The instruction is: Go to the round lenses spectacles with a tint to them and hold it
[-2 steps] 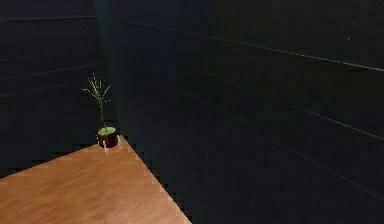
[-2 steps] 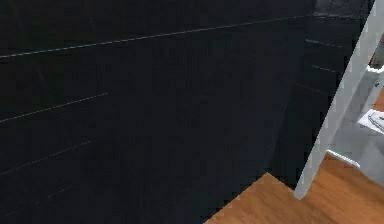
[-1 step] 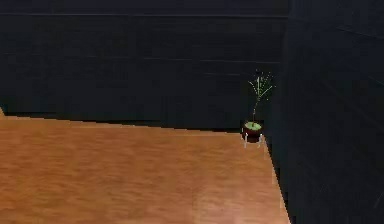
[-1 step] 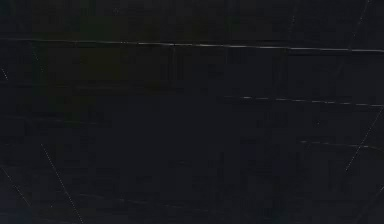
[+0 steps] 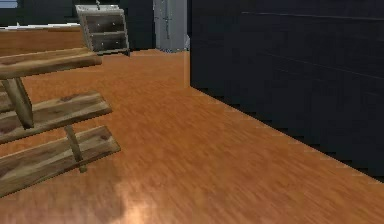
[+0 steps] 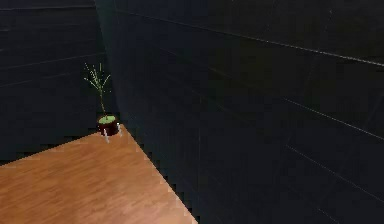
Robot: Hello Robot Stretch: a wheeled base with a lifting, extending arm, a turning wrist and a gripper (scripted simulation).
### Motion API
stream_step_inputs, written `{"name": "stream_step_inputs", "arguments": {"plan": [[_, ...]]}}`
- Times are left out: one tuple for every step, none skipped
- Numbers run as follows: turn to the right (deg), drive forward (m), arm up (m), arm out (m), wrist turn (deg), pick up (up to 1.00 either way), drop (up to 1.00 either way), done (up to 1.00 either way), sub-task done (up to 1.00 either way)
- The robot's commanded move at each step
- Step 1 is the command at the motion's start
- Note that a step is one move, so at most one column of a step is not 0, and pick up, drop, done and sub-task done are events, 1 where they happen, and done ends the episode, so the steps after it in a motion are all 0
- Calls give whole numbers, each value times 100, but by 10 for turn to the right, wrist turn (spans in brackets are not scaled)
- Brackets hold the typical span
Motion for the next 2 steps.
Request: {"name": "stream_step_inputs", "arguments": {"plan": [[-60, 0, 0, 0, 0, 0, 0, 0, 0], [0, 100, 0, 0, 0, 0, 0, 0, 0]]}}
